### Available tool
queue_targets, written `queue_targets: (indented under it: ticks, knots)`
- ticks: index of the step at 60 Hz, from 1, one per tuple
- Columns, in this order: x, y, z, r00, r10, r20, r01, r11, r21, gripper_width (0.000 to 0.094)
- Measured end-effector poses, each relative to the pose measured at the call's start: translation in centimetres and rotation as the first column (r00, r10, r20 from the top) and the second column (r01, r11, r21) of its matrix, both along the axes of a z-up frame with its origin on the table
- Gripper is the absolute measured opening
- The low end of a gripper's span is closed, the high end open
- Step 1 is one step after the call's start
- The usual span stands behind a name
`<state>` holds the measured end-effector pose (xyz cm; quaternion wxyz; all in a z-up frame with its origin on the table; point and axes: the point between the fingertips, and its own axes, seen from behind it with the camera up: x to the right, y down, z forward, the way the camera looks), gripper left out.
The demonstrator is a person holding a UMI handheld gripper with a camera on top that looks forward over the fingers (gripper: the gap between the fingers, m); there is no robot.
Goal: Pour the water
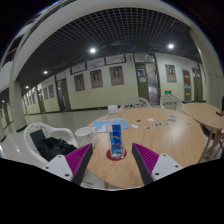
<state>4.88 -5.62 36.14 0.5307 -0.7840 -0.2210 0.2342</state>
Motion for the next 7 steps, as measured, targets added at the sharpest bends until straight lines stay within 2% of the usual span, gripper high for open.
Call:
queue_targets:
  ticks: [7]
  knots:
    - [0.8, -0.1, 1.6, 1.000, 0.003, -0.012, -0.004, 0.999, -0.040, 0.0841]
